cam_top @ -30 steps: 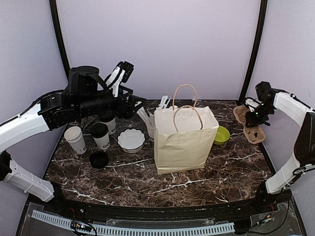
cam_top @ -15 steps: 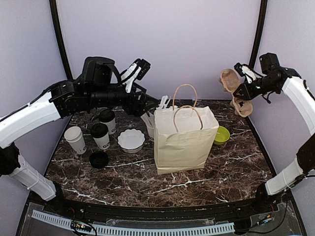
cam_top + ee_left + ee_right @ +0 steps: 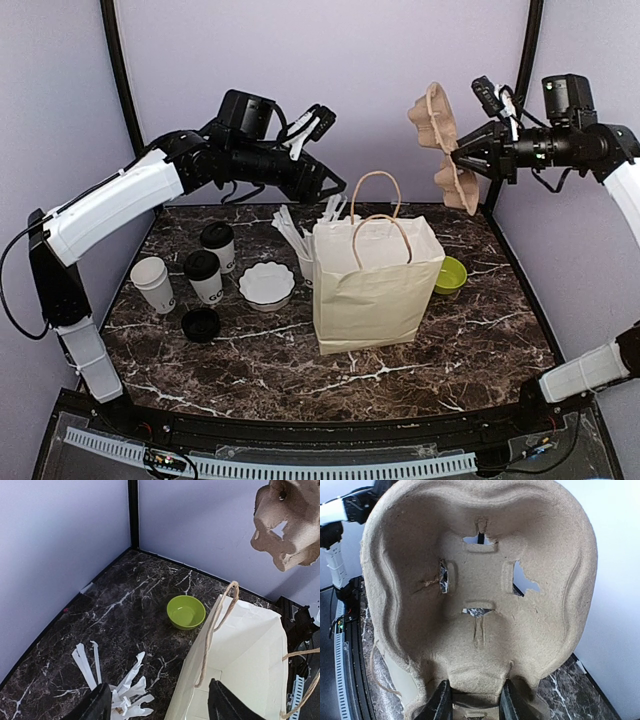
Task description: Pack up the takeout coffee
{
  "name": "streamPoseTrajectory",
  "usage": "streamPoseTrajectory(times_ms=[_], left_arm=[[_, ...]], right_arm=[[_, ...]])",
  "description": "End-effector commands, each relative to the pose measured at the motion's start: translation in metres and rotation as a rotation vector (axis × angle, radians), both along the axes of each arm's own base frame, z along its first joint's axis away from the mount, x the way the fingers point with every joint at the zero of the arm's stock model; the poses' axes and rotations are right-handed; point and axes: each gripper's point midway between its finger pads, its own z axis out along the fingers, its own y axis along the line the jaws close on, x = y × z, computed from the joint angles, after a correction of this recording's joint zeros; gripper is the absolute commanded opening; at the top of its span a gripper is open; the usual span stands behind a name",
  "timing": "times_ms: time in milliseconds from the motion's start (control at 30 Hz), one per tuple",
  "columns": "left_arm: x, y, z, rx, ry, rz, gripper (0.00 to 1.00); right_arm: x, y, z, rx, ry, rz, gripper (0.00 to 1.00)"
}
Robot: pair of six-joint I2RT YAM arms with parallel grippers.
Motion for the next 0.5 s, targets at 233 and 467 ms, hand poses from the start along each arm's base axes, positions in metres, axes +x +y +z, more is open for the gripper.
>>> streamPoseTrajectory(times_ms=[233, 467], left_arm=[[-0.027, -0.030, 0.001, -0.109, 0.123, -0.256, 0.68], [-0.010, -0.030, -0.003, -0.088, 0.127, -0.192, 0.68]], right_arm=[[-0.050, 0.050, 0.004, -0.014, -0.058, 0.302, 0.29], [-0.067, 0.088, -0.024, -0.095, -0.044, 0.425, 0.29]])
